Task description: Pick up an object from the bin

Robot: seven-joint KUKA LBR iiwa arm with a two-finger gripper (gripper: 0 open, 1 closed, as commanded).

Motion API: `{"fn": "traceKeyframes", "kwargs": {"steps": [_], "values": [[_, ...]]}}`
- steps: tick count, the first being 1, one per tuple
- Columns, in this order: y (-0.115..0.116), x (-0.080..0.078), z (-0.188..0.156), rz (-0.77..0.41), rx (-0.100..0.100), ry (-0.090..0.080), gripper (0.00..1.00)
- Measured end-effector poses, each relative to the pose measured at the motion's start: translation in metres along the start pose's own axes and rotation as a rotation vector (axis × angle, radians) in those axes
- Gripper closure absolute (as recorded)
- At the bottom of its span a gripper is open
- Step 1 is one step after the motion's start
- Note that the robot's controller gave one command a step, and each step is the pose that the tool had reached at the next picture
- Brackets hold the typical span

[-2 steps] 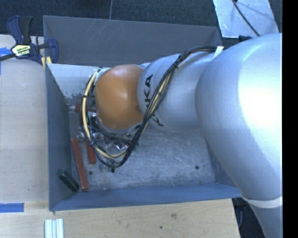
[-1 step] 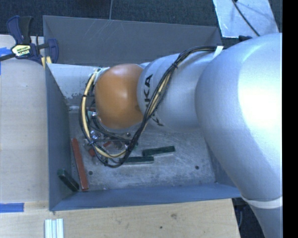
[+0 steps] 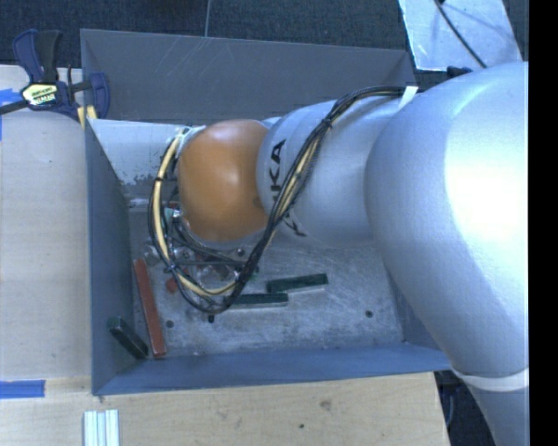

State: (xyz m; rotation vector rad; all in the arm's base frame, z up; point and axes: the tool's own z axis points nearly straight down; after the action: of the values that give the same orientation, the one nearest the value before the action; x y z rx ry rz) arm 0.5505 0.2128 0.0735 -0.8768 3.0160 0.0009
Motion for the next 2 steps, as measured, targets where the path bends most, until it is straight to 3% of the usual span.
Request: {"fn": "traceKeyframes", "kwargs": {"steps": [1,2], "values": [[-0.014,-0.024,-0.117,-0.331,0.004,-0.01,0.0],[-0.004,-0.056,-0.008,-0.547,0.0,0.003,0.0]]}}
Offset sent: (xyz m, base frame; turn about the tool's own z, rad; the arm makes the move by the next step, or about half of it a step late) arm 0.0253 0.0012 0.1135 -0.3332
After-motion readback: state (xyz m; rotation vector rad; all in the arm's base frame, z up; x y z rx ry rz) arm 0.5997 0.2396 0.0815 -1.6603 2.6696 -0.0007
